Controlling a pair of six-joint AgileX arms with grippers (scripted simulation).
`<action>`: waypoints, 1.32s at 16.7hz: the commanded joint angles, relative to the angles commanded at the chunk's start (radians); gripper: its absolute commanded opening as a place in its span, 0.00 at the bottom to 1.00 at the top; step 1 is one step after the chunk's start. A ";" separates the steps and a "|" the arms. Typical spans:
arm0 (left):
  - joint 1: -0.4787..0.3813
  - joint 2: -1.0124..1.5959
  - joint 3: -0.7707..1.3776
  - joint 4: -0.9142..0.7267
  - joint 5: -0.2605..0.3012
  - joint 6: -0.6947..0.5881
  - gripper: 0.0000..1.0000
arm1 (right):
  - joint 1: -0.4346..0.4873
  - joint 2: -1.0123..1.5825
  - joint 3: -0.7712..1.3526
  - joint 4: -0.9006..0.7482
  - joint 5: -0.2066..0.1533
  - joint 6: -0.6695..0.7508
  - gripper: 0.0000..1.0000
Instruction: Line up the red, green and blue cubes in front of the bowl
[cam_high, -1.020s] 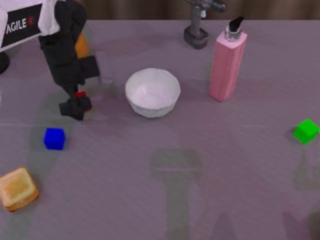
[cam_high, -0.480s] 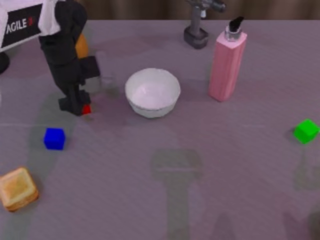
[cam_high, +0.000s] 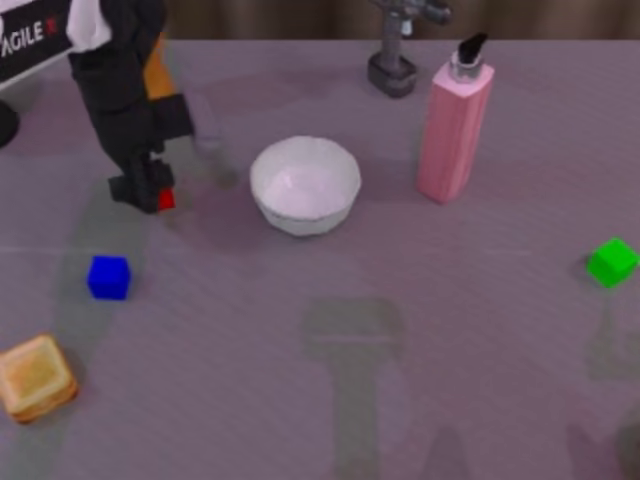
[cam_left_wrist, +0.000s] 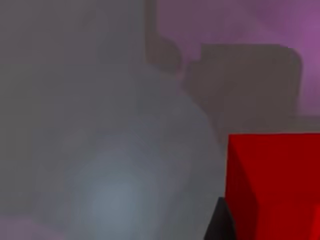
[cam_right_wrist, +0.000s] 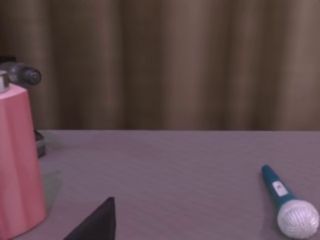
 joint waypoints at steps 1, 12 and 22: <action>0.002 -0.007 0.030 -0.044 0.000 0.001 0.00 | 0.000 0.000 0.000 0.000 0.000 0.000 1.00; -0.024 -0.065 0.087 -0.149 -0.001 -0.001 0.00 | 0.000 0.000 0.000 0.000 0.000 0.000 1.00; -0.332 -0.439 -0.460 0.000 -0.004 -0.047 0.00 | 0.000 0.000 0.000 0.000 0.000 0.000 1.00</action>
